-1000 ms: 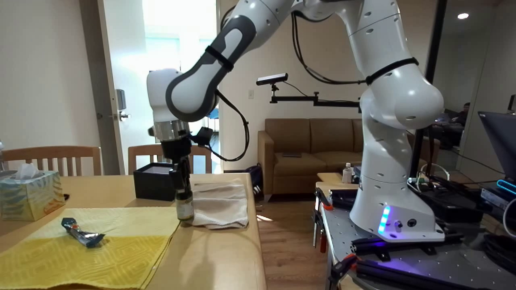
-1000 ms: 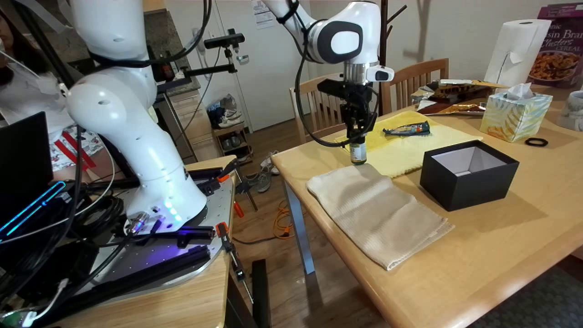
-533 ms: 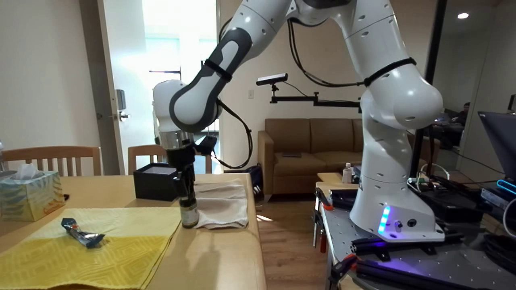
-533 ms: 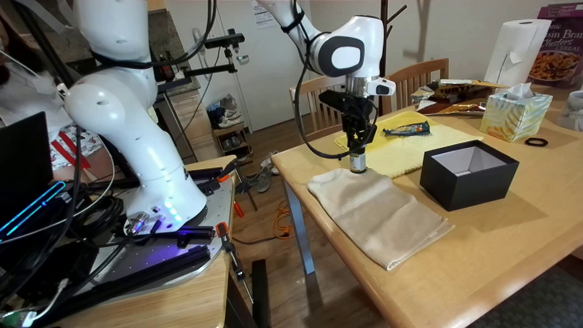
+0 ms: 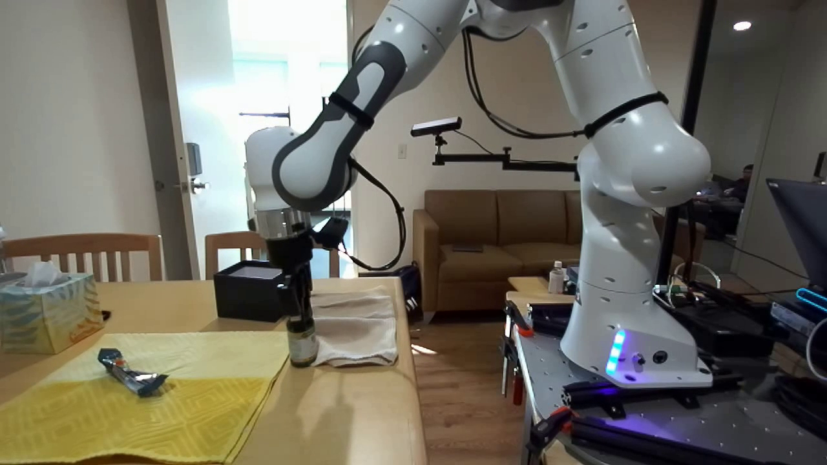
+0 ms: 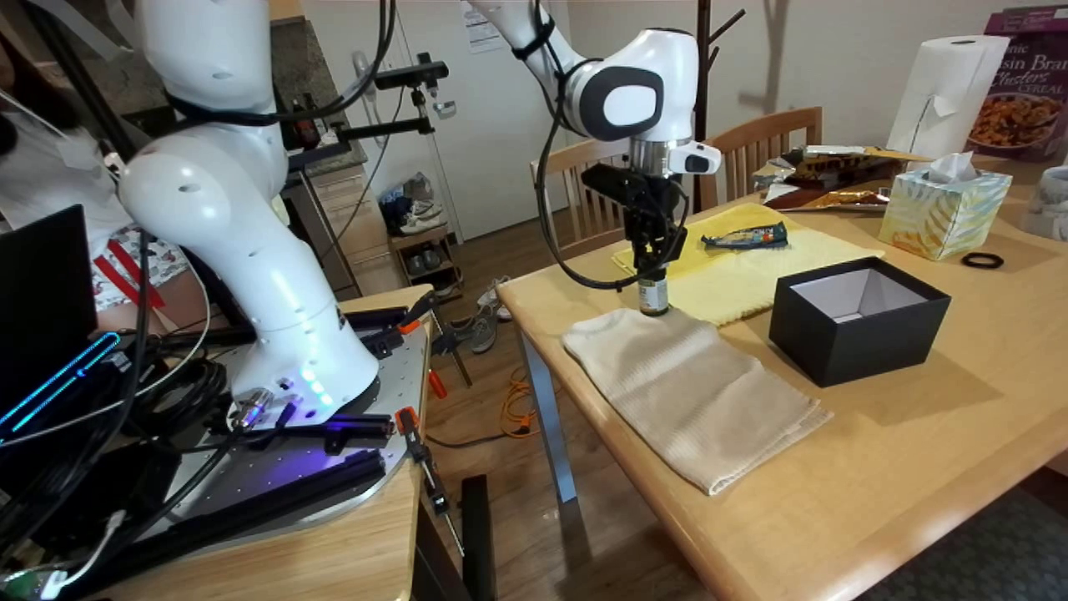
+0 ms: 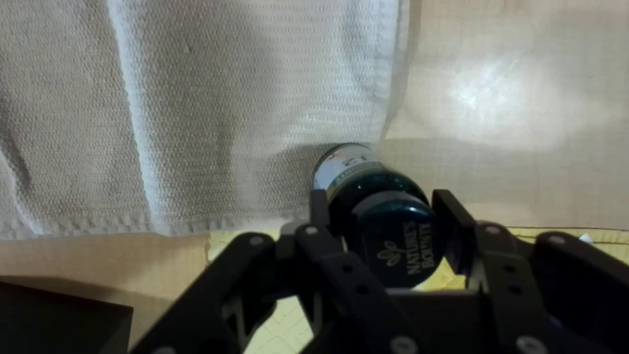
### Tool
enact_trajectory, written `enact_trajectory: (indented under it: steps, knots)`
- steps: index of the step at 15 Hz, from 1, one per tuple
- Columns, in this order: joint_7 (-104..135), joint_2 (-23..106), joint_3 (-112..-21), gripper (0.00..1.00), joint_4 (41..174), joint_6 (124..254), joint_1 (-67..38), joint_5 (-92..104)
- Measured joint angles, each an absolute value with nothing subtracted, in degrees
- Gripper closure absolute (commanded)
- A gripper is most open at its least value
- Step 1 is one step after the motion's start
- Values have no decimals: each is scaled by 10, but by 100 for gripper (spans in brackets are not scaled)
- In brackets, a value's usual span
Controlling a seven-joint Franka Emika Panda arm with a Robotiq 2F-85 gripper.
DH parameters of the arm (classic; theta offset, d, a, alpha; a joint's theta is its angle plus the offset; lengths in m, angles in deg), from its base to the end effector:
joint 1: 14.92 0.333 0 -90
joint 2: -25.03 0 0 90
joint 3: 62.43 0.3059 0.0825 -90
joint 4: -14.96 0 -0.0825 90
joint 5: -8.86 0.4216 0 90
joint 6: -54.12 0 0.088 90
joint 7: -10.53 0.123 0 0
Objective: Pick up the bottle from the black box and put it on the table.
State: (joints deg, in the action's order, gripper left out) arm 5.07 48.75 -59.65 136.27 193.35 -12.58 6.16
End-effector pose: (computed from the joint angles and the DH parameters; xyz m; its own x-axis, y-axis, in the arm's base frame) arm 0.5807 0.0526 0.1507 0.9712 0.2160 -0.1007 0.2169 -0.9762 -0.0021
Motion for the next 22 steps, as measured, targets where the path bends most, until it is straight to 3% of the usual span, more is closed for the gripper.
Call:
enact_trajectory:
  steps: [14,15,16,19,22]
  knots:
    - [55,461,-585,71,1421,1988,-90,61]
    - [56,461,-585,32,1422,1993,-90,61]
    - [62,461,-585,20,1424,2000,-90,61]
    - [75,463,-587,2,1432,2021,-90,61]
    - [79,467,-591,0,1437,2033,-90,61]
